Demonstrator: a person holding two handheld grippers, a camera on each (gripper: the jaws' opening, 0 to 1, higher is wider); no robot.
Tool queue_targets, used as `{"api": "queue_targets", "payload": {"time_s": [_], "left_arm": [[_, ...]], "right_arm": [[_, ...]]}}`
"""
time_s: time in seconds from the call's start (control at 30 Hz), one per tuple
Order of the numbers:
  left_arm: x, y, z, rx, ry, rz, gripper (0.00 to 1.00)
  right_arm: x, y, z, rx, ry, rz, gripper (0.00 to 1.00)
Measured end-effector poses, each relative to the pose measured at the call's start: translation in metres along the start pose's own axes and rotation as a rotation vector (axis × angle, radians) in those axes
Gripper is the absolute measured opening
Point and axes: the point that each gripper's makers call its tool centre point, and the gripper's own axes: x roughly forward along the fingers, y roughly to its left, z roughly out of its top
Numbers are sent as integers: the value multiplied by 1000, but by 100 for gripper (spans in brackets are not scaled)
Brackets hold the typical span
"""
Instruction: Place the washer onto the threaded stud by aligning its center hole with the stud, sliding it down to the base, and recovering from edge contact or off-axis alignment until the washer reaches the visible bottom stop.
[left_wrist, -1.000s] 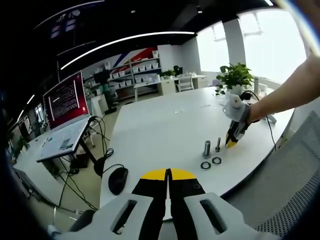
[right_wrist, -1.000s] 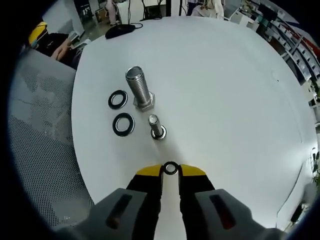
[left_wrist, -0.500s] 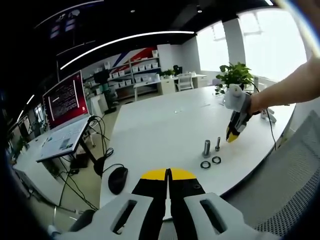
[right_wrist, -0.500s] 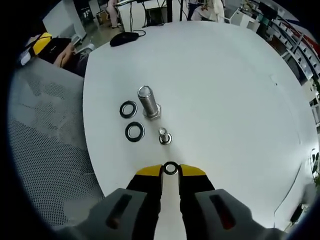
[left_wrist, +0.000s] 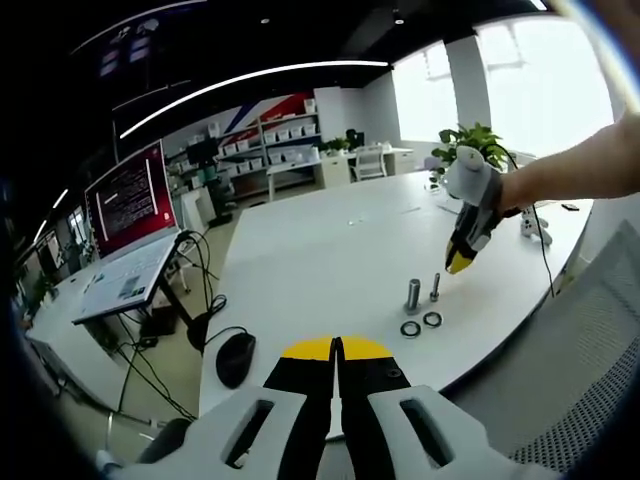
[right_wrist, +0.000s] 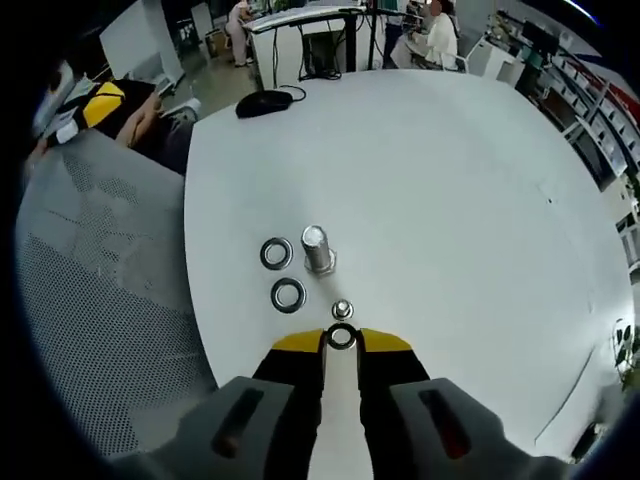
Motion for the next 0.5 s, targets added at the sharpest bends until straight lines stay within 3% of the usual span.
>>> {"api": "queue_targets", "payload": {"time_s": [0.2, 0.5], "left_arm": [[0, 0, 0, -1, -2, 1, 0], [0, 0, 0, -2, -1, -1, 0]], "right_arm": [[4, 1, 10, -28, -31, -6, 14], [15, -2, 12, -37, -16, -28, 14]]}}
